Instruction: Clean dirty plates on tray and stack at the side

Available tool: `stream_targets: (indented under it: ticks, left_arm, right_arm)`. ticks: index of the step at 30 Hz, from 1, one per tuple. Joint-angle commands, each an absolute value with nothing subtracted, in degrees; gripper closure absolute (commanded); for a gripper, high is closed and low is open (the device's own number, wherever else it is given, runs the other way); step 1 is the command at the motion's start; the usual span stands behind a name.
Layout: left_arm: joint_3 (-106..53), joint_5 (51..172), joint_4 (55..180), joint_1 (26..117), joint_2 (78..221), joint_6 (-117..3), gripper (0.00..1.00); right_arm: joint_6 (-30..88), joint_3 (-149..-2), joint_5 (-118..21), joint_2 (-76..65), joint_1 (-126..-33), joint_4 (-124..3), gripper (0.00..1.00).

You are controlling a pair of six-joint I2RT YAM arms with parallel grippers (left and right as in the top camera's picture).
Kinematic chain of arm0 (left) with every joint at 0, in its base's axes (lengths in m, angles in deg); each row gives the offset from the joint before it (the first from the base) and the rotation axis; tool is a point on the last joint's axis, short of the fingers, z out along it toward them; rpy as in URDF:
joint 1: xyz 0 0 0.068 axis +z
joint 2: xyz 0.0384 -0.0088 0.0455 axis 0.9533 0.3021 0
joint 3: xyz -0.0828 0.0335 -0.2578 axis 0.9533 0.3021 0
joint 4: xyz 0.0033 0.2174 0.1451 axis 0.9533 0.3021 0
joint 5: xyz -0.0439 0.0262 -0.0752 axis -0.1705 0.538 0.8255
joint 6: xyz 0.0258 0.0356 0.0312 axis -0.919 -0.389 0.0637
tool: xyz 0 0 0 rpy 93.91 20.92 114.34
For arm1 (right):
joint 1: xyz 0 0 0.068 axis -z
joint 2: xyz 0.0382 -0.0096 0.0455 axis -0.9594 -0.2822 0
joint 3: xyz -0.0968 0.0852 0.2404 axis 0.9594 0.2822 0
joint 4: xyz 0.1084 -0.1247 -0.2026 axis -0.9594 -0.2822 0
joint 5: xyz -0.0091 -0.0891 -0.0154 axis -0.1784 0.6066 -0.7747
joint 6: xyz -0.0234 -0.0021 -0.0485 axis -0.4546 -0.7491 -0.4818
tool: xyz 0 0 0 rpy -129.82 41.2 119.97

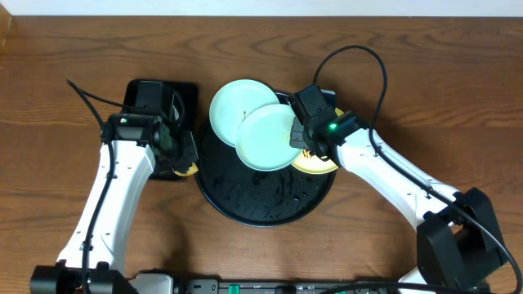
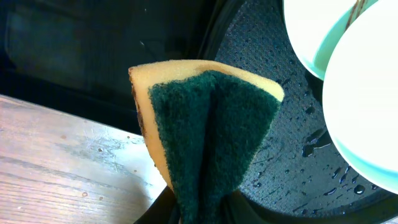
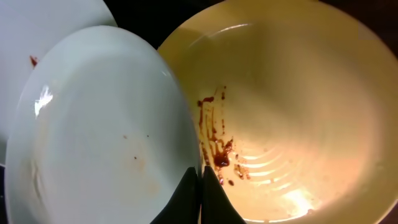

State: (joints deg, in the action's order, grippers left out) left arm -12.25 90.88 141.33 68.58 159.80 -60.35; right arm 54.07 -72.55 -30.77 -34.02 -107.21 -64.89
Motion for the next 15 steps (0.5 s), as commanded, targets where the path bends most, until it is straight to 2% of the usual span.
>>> stream_targets:
  ticks: [1,15]
  left_arm:
    - [-13.3,90.4,141.5,68.9,159.8,-61.1,0.83]
    - [-13.3,90.4,141.4,68.9,159.8,-61.1,0.83]
  right_arm:
    - [49.1,-72.5,-26.7,-32.9,-107.7,-65.1,0.98]
    - [42.0,-76.7,-20.8,-32.8,-109.6,-69.1,0.99]
